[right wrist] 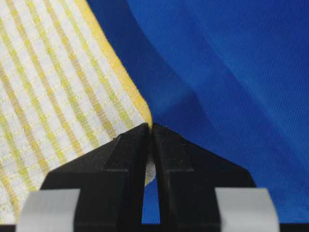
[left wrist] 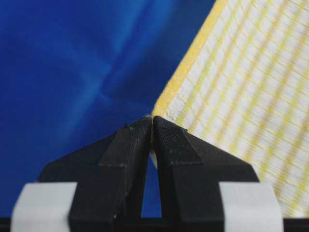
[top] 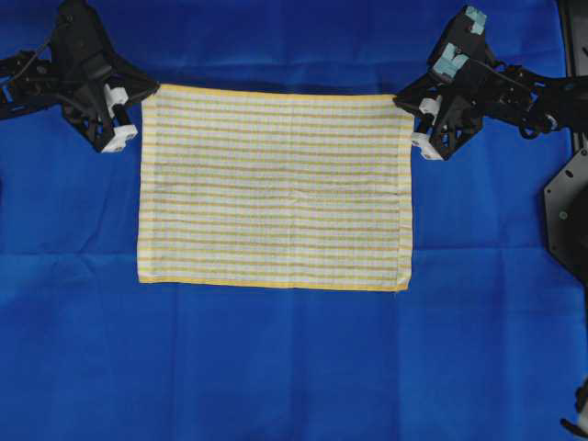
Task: Fold the yellow towel.
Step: 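Fold the top edge down toward the bottom edge with both grippers, then release the fold and regrasp the folded strip's ends with both grippers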
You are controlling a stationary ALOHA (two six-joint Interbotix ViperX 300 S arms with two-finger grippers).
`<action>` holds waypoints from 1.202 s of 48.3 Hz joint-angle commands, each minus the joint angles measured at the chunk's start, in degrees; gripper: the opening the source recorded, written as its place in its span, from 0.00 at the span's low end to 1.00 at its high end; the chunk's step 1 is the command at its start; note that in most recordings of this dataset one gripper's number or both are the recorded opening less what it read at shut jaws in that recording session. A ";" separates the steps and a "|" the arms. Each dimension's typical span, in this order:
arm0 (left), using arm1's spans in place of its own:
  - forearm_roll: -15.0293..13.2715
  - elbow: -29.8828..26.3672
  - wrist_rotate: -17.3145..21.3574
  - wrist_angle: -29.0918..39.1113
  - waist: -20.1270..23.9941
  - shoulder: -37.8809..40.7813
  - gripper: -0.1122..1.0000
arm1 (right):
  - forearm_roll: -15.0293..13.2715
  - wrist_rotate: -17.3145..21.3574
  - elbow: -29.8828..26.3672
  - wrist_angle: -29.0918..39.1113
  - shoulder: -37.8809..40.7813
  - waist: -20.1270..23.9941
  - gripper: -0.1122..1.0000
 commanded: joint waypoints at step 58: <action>-0.53 6.68 -24.35 0.09 -36.30 -8.17 0.12 | 12.83 8.88 2.55 -1.14 -5.01 37.62 0.13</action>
